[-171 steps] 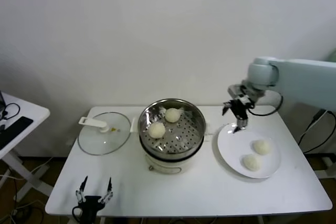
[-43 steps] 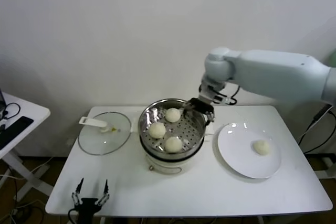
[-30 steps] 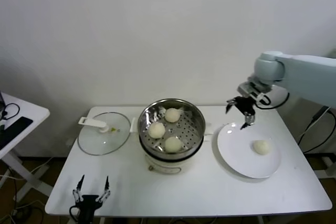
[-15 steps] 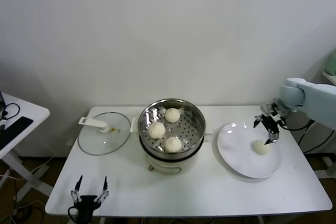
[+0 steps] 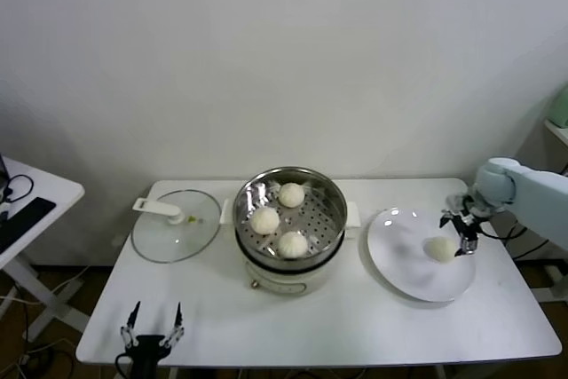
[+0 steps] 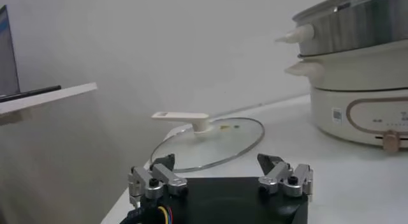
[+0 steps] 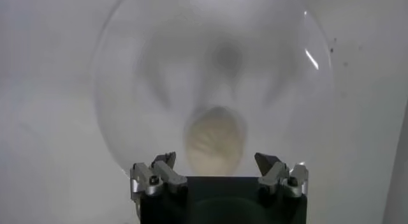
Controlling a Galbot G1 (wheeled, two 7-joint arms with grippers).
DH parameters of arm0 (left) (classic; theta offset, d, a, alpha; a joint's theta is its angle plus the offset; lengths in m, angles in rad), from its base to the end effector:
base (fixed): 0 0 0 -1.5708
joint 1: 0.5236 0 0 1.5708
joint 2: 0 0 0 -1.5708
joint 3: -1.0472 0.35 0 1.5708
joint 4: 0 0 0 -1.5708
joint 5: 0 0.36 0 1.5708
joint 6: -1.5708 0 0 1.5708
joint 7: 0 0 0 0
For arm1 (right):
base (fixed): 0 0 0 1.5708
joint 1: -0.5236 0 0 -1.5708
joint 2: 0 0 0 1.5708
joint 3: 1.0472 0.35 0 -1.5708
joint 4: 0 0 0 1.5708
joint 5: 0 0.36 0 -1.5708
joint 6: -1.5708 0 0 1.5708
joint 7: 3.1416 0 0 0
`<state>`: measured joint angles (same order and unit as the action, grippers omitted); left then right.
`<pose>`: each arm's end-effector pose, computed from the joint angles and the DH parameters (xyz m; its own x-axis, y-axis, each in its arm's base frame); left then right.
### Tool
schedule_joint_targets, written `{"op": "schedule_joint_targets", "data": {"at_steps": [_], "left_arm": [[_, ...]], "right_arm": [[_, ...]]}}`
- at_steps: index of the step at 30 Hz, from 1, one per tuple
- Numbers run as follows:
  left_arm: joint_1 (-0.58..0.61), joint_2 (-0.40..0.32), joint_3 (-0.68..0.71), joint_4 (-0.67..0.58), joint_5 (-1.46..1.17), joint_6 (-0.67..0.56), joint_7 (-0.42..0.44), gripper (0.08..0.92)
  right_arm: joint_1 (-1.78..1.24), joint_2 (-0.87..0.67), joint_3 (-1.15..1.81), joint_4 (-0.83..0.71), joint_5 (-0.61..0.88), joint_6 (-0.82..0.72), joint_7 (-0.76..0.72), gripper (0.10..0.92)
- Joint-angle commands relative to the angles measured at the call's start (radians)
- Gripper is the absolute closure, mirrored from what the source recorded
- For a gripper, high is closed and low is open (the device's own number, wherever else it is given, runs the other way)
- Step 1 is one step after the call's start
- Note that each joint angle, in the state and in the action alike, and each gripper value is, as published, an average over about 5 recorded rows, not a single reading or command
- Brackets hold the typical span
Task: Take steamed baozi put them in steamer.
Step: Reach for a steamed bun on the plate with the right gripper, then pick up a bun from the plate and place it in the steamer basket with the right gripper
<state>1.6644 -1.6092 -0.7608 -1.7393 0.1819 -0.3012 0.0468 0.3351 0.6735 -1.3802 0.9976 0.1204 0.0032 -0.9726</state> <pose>0.1120 0.0722 -0.4383 -0.9783 -0.1298 0.1617 -0.0848 0.9621 0.2592 0.5350 -0.2479 -0.2027 -0.1348 0.0284 0.9905 -0.9853 -0.1095 -0.1309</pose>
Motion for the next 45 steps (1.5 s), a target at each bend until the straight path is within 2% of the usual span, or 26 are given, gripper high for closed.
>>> {"op": "schedule_joint_targets", "data": {"at_steps": [1,12,20,25,30,35,40,45], "left_arm": [[0.006,-0.004,-0.002,0.001,0.002,0.0,0.0,0.177],[0.008,-0.004,0.0,0.002,0.017,-0.004,0.0,0.177],[0.007,-0.002,-0.003,0.002,0.017,-0.004,0.0,0.177],[0.007,-0.002,-0.005,-0.001,0.017,-0.003,0.0,0.177],[0.008,0.001,-0.005,-0.006,0.017,0.0,0.0,0.177],[0.011,0.005,-0.004,-0.014,0.013,0.002,0.0,0.177],[0.016,0.008,0.0,-0.021,0.013,0.003,0.0,0.177],[0.02,0.006,0.004,-0.035,0.012,0.003,0.0,0.177]], "right_arm": [[-0.148,0.022,0.148,-0.093,-0.058,-0.007,0.023,0.203],[-0.163,0.071,0.186,-0.152,-0.082,-0.001,0.027,0.221],[-0.151,0.075,0.179,-0.145,-0.06,-0.004,-0.001,0.402],[-0.047,0.052,0.093,-0.093,-0.002,-0.005,-0.028,0.422],[0.274,0.029,-0.188,0.07,0.186,-0.02,-0.047,0.419],[0.58,0.074,-0.414,0.207,0.368,-0.037,-0.068,0.409],[0.781,0.146,-0.49,0.322,0.501,-0.081,-0.073,0.406],[0.84,0.211,-0.463,0.438,0.642,-0.166,-0.046,0.406]]}}
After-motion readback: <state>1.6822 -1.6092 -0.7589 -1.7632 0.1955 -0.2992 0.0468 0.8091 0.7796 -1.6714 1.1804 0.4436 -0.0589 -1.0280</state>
